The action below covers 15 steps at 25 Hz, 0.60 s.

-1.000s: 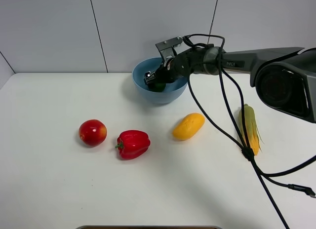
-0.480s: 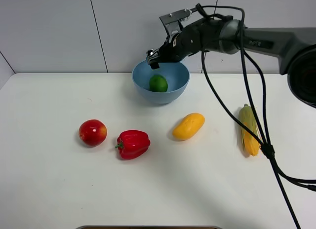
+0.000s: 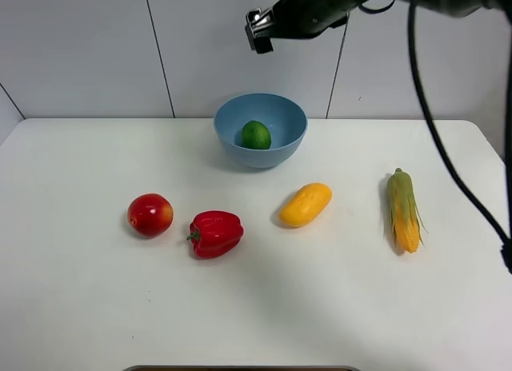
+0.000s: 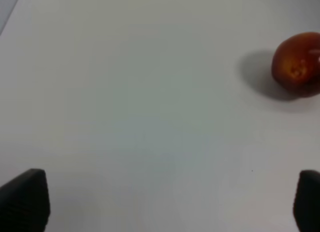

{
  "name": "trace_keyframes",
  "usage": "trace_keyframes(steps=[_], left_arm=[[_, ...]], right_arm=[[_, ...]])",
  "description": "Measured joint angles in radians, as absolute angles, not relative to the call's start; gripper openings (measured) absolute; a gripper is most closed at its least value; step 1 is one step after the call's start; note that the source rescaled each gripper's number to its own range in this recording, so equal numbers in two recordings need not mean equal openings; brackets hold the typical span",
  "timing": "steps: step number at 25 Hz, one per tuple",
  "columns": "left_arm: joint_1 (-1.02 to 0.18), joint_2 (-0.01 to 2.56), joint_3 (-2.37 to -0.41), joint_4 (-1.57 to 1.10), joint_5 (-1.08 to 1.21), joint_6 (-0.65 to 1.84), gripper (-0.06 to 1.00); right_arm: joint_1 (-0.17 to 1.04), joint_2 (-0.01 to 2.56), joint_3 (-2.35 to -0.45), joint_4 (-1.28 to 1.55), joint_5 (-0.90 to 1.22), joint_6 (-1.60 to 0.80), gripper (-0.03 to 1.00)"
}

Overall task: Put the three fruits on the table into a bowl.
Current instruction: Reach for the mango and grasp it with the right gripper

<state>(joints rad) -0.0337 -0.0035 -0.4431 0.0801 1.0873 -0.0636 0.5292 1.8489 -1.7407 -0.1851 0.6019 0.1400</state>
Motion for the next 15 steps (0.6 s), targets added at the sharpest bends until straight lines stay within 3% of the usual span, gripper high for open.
trace_keyframes(steps=[15], left_arm=[[-0.034, -0.004, -0.443, 0.080, 1.087, -0.064, 1.00]], right_arm=[[0.656, 1.527, -1.741, -0.150, 0.983, 0.007, 0.97]])
